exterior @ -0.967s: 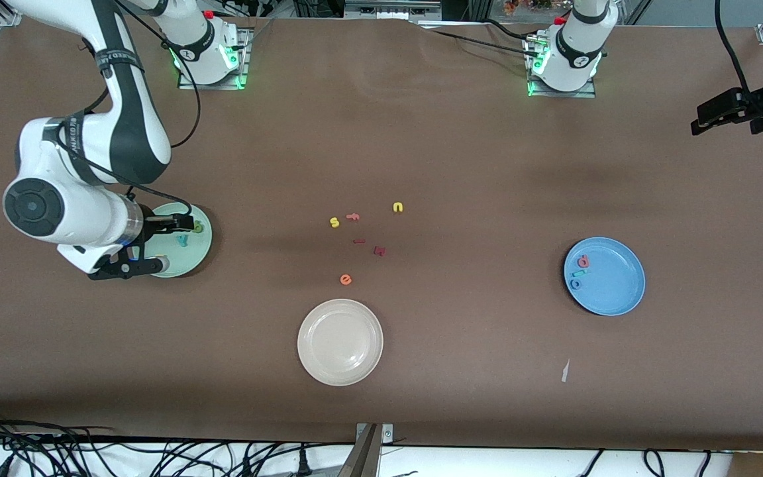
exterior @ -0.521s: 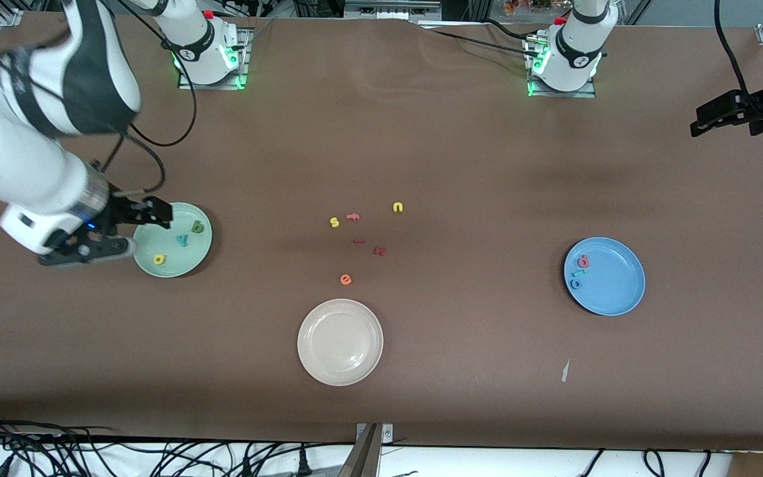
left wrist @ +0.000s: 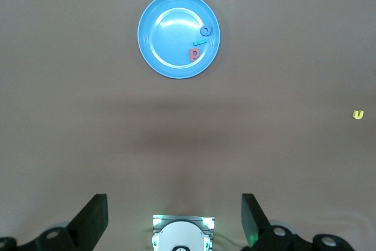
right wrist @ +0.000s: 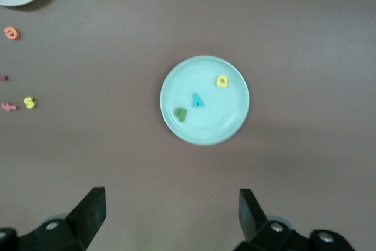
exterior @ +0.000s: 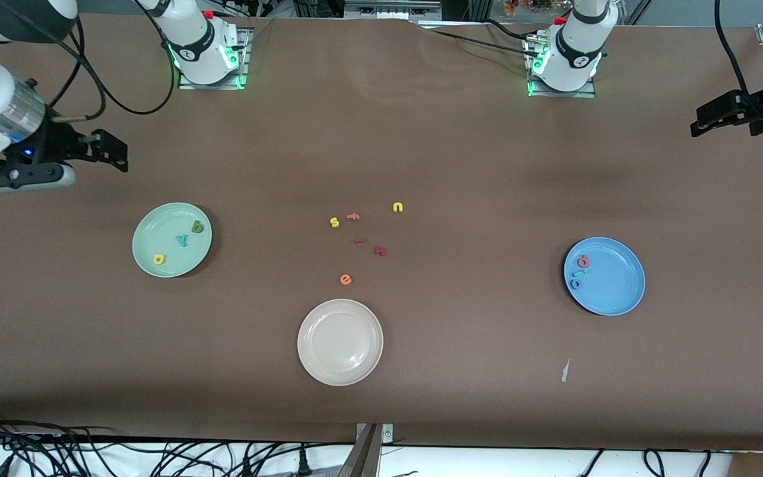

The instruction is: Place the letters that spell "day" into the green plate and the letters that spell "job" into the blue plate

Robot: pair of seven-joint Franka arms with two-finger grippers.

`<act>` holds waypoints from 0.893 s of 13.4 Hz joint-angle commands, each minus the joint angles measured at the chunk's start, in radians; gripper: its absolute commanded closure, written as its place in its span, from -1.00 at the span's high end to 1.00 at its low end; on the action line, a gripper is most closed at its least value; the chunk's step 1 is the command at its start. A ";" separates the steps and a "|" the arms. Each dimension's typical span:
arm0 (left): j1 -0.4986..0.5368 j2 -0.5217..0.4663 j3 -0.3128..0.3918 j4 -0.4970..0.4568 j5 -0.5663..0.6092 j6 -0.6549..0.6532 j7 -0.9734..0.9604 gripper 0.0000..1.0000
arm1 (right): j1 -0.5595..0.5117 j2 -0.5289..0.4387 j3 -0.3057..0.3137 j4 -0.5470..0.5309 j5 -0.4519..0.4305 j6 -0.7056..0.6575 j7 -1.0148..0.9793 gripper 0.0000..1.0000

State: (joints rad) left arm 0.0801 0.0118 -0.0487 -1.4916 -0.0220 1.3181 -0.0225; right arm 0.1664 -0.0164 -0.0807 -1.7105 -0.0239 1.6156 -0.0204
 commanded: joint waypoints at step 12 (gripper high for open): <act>0.007 0.011 -0.002 0.028 -0.007 -0.013 0.007 1.00 | -0.021 0.003 -0.040 0.049 0.022 -0.086 -0.016 1.00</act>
State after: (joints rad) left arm 0.0801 0.0119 -0.0486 -1.4913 -0.0220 1.3181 -0.0225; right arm 0.1463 -0.0172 -0.1233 -1.6770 -0.0093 1.5460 -0.0280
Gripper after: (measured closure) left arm 0.000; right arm 0.000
